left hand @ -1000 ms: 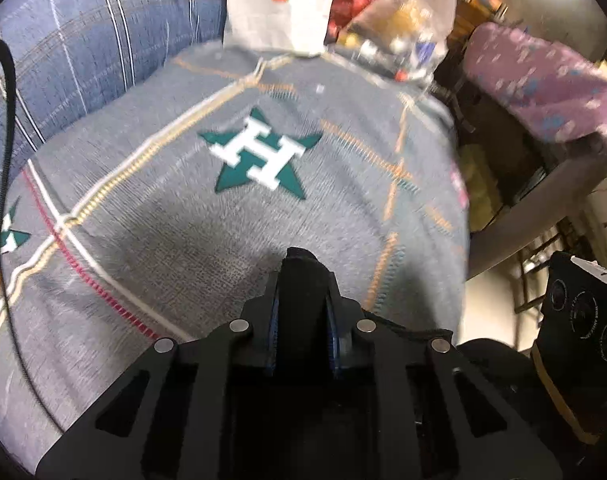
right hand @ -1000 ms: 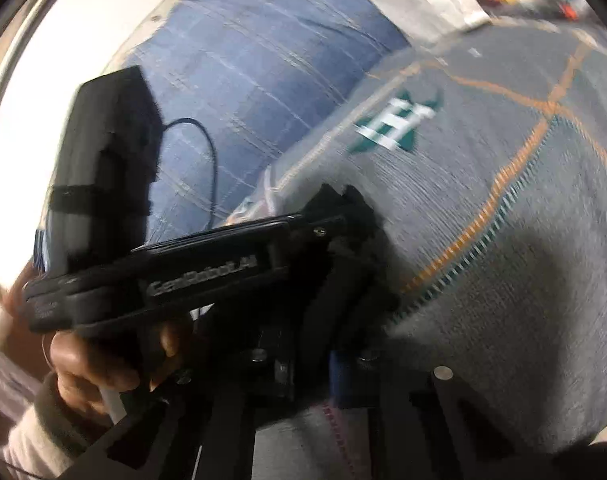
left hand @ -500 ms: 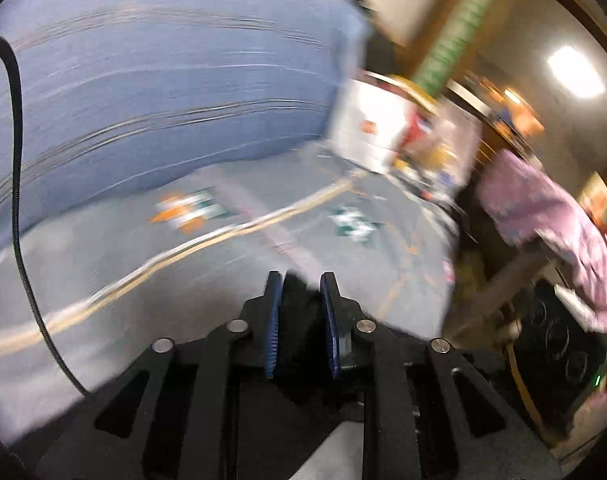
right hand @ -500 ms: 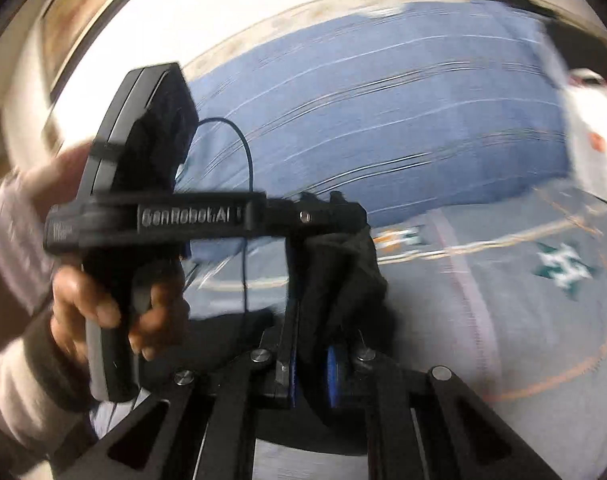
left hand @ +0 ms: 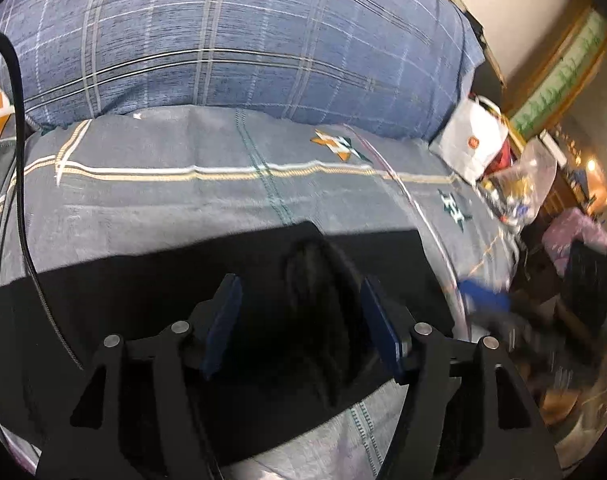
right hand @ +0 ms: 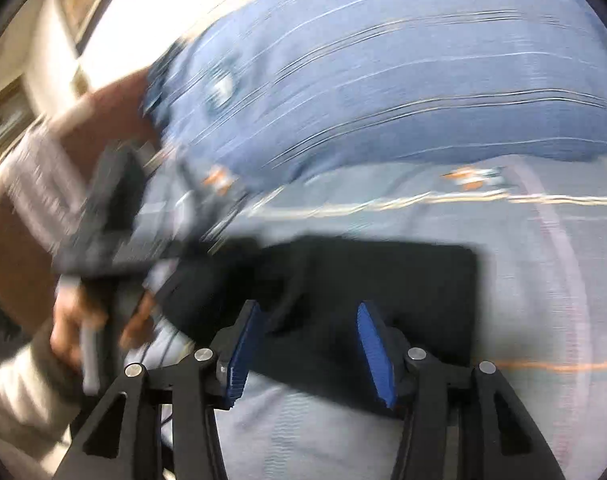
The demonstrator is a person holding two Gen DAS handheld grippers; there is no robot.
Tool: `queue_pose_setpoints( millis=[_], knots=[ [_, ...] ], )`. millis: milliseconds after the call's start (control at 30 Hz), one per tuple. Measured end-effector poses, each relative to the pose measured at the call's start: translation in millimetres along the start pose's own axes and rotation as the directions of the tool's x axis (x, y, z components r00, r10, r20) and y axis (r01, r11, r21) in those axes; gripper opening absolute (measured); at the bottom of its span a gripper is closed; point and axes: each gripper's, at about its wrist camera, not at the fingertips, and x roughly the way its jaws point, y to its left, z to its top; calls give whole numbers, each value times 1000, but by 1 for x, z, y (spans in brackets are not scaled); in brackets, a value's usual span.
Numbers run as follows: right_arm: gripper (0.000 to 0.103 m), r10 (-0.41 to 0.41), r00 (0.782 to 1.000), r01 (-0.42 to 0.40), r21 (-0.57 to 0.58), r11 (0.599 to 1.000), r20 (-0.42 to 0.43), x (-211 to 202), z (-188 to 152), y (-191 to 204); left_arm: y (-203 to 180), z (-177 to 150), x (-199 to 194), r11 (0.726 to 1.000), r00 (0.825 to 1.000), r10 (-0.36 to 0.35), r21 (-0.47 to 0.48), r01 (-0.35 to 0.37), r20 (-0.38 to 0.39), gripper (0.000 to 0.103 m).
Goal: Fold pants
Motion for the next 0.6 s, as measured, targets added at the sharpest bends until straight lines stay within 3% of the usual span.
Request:
queue_pose_setpoints(
  millis=[100, 233, 267, 300, 333, 467, 600],
  knots=[
    [49, -81, 997, 81, 24, 996, -13, 6, 4, -18, -15, -14, 11, 999, 999, 48, 11, -47, -20, 62],
    [49, -95, 995, 97, 58, 994, -32, 23, 8, -26, -21, -23, 33, 995, 996, 80, -56, -83, -49, 61],
    [49, -84, 996, 87, 70, 994, -36, 25, 7, -26, -21, -23, 34, 994, 996, 72, -76, -76, -42, 55],
    [49, -81, 996, 83, 74, 994, -37, 24, 7, -26, -23, -24, 34, 994, 997, 67, -82, -70, -38, 26],
    [49, -80, 996, 82, 69, 994, -33, 22, 6, -25, -27, -23, 35, 996, 997, 57, -72, -61, -52, 15],
    [49, -52, 999, 52, -10, 999, 0, 9, 6, -11, -40, -25, 22, 997, 997, 60, -45, -62, -41, 15],
    [49, -70, 997, 69, -64, 996, -22, 24, 4, -4, -34, -34, 23, 991, 992, 117, -62, -120, -49, 15]
  ],
)
